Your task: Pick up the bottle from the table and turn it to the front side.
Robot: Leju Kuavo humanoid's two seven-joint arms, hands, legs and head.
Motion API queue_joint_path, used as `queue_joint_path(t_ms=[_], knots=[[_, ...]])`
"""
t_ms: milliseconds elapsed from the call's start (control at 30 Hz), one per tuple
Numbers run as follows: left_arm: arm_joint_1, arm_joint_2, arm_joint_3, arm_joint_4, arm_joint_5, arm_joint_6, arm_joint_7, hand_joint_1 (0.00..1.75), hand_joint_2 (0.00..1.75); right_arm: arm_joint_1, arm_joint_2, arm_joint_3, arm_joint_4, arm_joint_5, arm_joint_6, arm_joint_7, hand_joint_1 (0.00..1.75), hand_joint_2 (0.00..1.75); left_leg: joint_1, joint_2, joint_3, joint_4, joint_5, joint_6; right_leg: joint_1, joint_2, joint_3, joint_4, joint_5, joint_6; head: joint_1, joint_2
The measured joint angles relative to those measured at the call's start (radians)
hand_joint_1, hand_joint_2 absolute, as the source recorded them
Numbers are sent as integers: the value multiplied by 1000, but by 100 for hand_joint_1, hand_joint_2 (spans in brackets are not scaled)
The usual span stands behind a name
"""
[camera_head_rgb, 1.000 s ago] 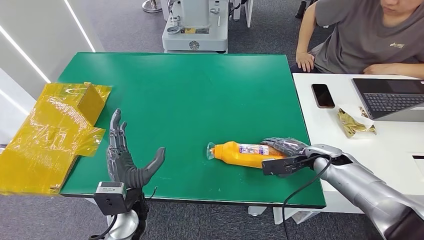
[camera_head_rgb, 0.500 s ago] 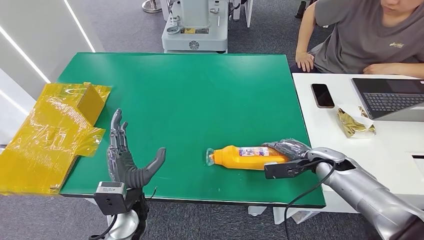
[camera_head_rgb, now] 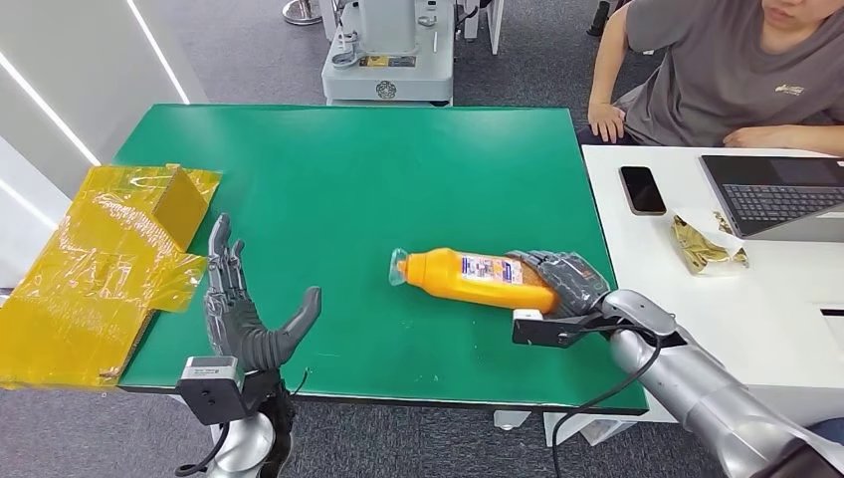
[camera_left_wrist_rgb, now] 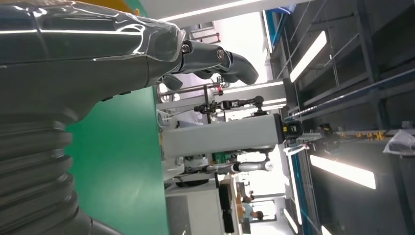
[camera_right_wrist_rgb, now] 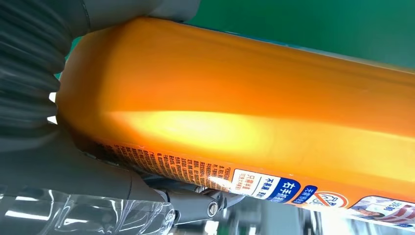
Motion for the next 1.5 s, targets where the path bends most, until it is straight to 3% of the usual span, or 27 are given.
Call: queue_joint_path(t_ms=[400, 800, 933, 1067, 1267, 1500], knots=[[-17, 17, -25, 1, 34, 49, 0, 0, 175, 69, 120, -193, 4, -68, -260, -104, 175, 175, 0, 0, 0, 0, 0, 0, 0, 0, 0, 0, 0, 0, 0, 0], [-23, 29, -42, 24, 45, 60, 0, 0, 175, 134, 180, -286, -51, -115, -337, -153, 175, 175, 0, 0, -1, 0, 0, 0, 0, 0, 0, 0, 0, 0, 0, 0], [-43, 31, -49, 61, 38, 57, 1, 0, 175, 143, 210, -307, -79, -162, -425, -216, 175, 175, 0, 0, 0, 0, 0, 0, 0, 0, 0, 0, 0, 0, 0, 0], [-60, 31, -69, 117, -3, 1, 41, 0, 175, 146, 253, -313, -100, -186, -479, -250, 175, 175, 0, 1, 0, 0, 0, 0, 0, 1, -1, 0, 0, 0, 0, 0], [-88, 26, -100, 162, 26, -170, 95, 0, 175, 146, 348, -315, -125, -127, -498, -281, 175, 175, 0, 3, 0, 0, 0, 0, 0, 3, -1, 0, 0, 0, 0, 0], [-121, 16, -106, 171, 58, -206, 126, 0, 175, 146, 444, -314, -132, -128, -499, -282, 175, 175, 0, 2, 0, -1, 0, -1, 0, 3, -1, 0, 0, 0, 0, 0]])
